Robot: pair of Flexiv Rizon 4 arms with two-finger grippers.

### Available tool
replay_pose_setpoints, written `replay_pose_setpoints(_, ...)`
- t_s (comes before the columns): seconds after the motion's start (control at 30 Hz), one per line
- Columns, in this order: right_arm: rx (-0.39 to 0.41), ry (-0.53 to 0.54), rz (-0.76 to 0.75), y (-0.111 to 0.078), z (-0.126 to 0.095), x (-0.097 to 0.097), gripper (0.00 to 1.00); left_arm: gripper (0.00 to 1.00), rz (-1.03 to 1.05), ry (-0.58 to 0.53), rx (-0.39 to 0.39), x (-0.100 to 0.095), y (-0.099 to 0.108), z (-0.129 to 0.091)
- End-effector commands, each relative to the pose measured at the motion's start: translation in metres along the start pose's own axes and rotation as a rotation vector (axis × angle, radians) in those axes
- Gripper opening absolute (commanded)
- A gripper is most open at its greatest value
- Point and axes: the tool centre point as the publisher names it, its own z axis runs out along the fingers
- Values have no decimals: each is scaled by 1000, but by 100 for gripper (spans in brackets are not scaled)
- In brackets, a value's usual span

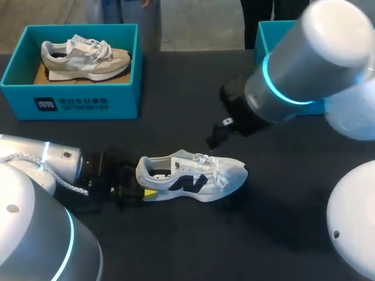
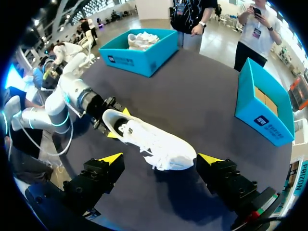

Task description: Take the shoe out of the shoebox, open the shoe tongue, remove and reinsert the insole, then place the shoe into the shoebox

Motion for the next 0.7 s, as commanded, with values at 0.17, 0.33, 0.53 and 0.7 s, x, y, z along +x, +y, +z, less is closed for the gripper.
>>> replay_pose_setpoints(0.17,36,-200,6,17,39,33,100,0,1,-3,0,3,2,4)
replay_pose_setpoints(0.33,30,-175,-3,13,41,36,100,0,1,-3,0,3,2,4)
replay_pose_setpoints(0.53,30,-175,-3,13,41,36,100,0,1,-3,0,3,2,4)
replay_pose_setpoints(0.7,30,-175,-3,13,41,36,100,0,1,-3,0,3,2,4)
